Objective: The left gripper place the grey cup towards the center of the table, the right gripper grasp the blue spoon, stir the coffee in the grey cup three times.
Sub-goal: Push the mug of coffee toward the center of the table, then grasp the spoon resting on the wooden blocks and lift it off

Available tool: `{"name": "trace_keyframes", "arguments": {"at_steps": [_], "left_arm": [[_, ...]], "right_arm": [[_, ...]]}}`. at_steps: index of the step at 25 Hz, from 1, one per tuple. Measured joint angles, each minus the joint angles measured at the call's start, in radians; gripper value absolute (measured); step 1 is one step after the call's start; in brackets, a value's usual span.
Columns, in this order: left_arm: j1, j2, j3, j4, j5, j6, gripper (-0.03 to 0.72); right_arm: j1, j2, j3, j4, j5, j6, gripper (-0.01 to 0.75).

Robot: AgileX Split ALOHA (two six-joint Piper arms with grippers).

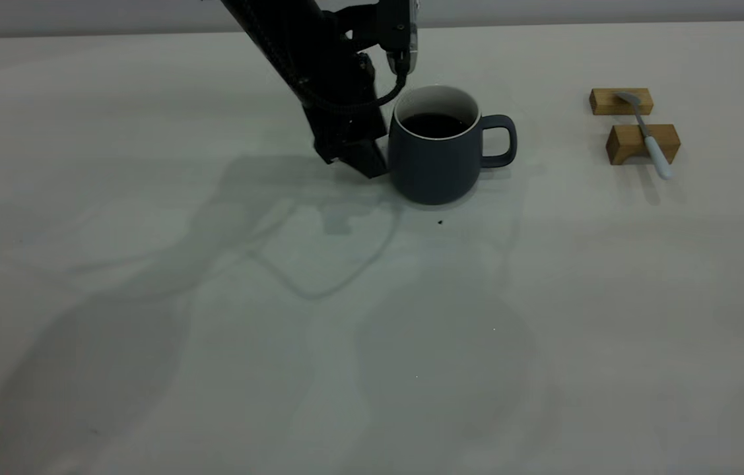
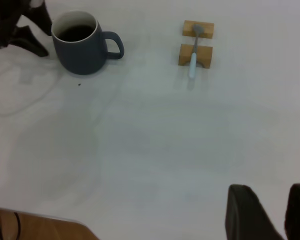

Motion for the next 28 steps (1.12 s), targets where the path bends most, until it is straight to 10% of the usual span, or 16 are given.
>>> {"name": "trace_keyframes", "arguments": {"at_steps": [13,28], "left_arm": [[0.028,-0.435,0.000,0.419,0.520,-0.886,0.585],[0.028,-1.061,0.229,0.362,0.520,-1.319,0.585]], "right_arm": [[0.000,0.000,0.000,0.000,0.000,0.000,0.238],[0.000,0.000,0.000,0.000,0.000,0.000,0.238]]}}
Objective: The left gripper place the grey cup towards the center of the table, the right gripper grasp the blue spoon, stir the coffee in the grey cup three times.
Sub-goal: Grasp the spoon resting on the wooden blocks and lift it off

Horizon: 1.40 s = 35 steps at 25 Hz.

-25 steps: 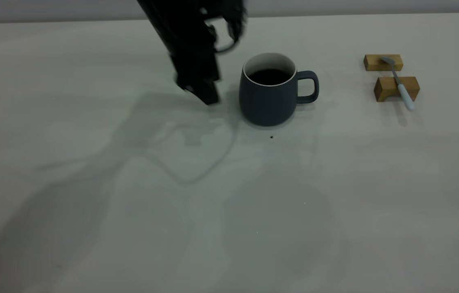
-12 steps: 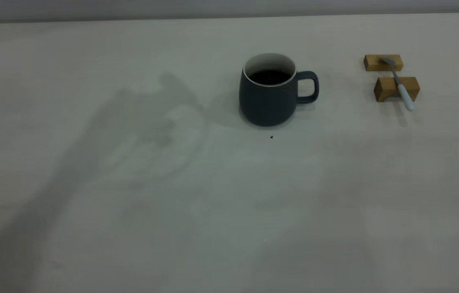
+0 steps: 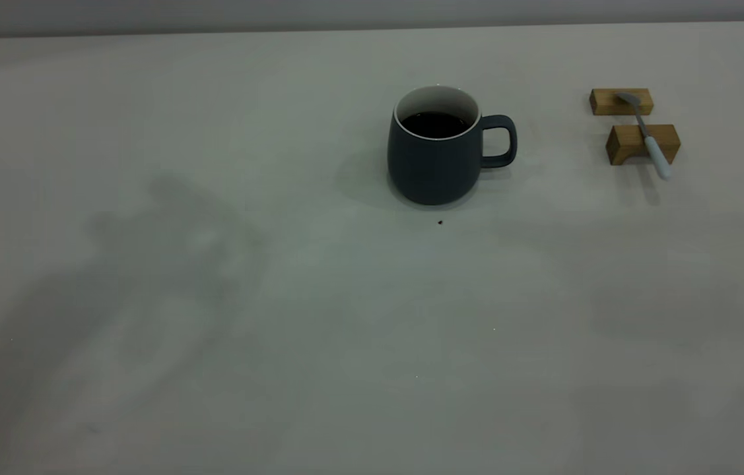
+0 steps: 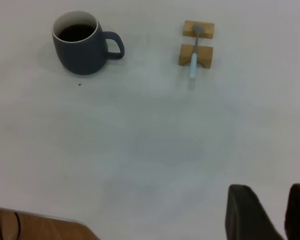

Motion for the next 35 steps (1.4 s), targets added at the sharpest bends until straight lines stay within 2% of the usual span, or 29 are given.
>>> {"name": "trace_keyframes", "arguments": {"at_steps": [8,12,17,26,32,35], "left_arm": [[0.000,-0.348,0.528,-0.035,0.000,-0.049,0.585],[0.000,-0.484,0.733,-0.035,0.000,-0.050,0.585],[0.000,-0.633,0.917,-0.025,-0.001,-0.050,0.585],[0.000,-0.864,1.098,0.011,-0.060,-0.050,0.585],[0.000,-1.016,1.123,-0.010,-0.001,-0.051,0.585],[0.041,-1.112,1.124,-0.016,-0.001,-0.052,0.585]], "right_arm": [[0.000,0.000,0.000,0.000,0.000,0.000,0.238],[0.000,0.000,0.000,0.000,0.000,0.000,0.238],[0.000,0.000,0.000,0.000,0.000,0.000,0.238],[0.000,0.000,0.000,0.000,0.000,0.000,0.238],[0.000,0.000,0.000,0.000,0.000,0.000,0.238],[0.000,0.000,0.000,0.000,0.000,0.000,0.238]]}}
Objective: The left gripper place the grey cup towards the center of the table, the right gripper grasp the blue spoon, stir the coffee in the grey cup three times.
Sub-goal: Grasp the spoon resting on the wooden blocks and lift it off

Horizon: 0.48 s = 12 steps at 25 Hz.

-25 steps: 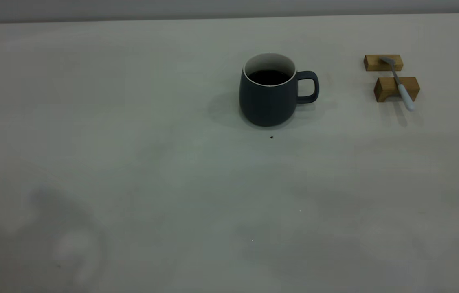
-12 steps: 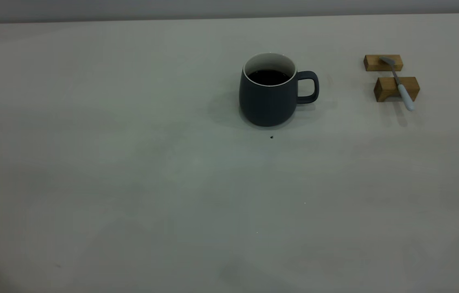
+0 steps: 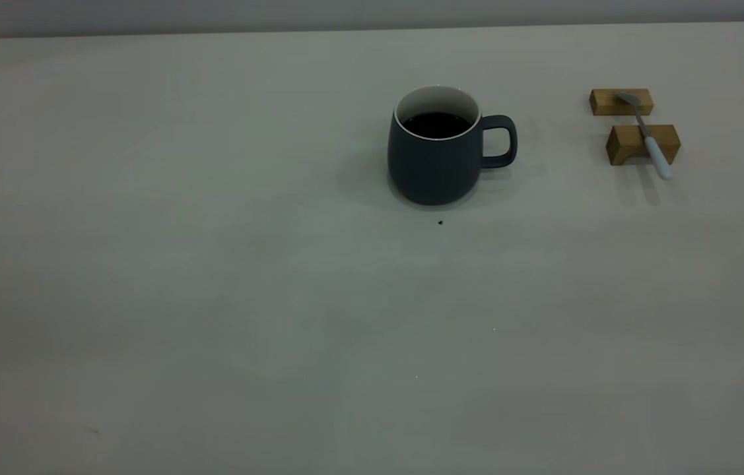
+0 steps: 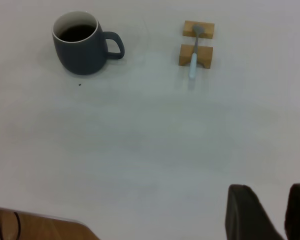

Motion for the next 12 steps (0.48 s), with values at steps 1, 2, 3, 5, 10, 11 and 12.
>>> {"name": "trace_keyframes", "arguments": {"at_steps": [1,2,3,5,10,11,12], "left_arm": [[0.020,-0.026,0.000,0.000,0.000,0.000,0.585],[0.050,-0.057,0.000,0.000,0.000,0.000,0.585],[0.085,-0.089,0.000,0.000,0.000,-0.001,0.585],[0.151,-0.147,0.000,0.000,0.000,-0.001,0.585],[0.285,-0.310,0.000,0.000,0.000,-0.001,0.585],[0.302,-0.339,0.000,0.000,0.000,-0.001,0.585],[0.312,-0.372,0.000,0.000,0.000,-0.001,0.585]], "right_arm": [[0.000,0.000,0.000,0.000,0.000,0.000,0.238],[0.000,0.000,0.000,0.000,0.000,0.000,0.238],[0.000,0.000,0.000,0.000,0.000,0.000,0.238],[0.000,0.000,0.000,0.000,0.000,0.000,0.238],[0.000,0.000,0.000,0.000,0.000,0.000,0.238],[0.000,0.000,0.000,0.000,0.000,0.000,0.238],[0.000,0.000,0.000,0.000,0.000,0.000,0.238]]}}
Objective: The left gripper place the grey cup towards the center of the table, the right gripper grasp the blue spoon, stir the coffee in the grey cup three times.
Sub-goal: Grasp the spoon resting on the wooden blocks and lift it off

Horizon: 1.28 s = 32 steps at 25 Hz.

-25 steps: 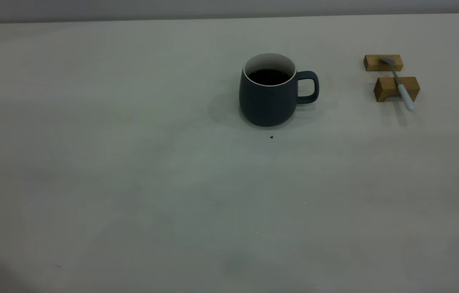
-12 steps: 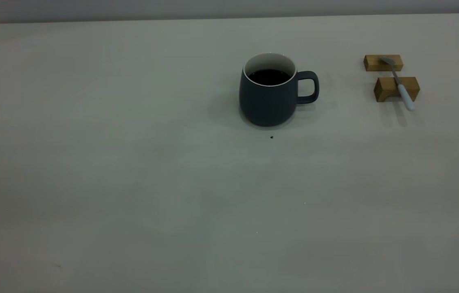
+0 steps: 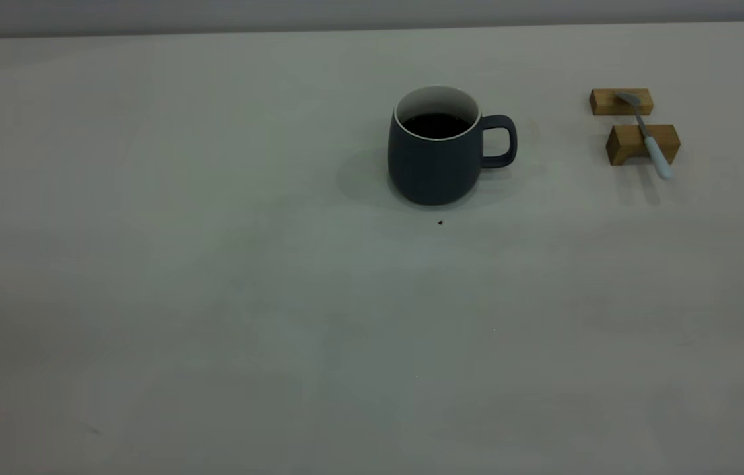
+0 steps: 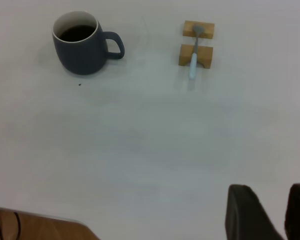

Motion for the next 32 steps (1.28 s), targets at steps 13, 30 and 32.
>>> {"name": "trace_keyframes", "arguments": {"at_steps": [13,30,32], "left_arm": [[0.013,-0.057,0.039,0.007,-0.024,0.001,0.585],[0.013,-0.057,0.041,0.009,-0.029,-0.002,0.585],[0.013,-0.057,0.041,0.009,-0.029,-0.002,0.585]], "right_arm": [[0.000,0.000,0.000,0.000,0.000,0.000,0.238],[0.000,0.296,-0.053,0.048,-0.177,-0.004,0.304],[0.000,0.422,-0.070,0.092,-0.247,-0.023,0.365]]}}
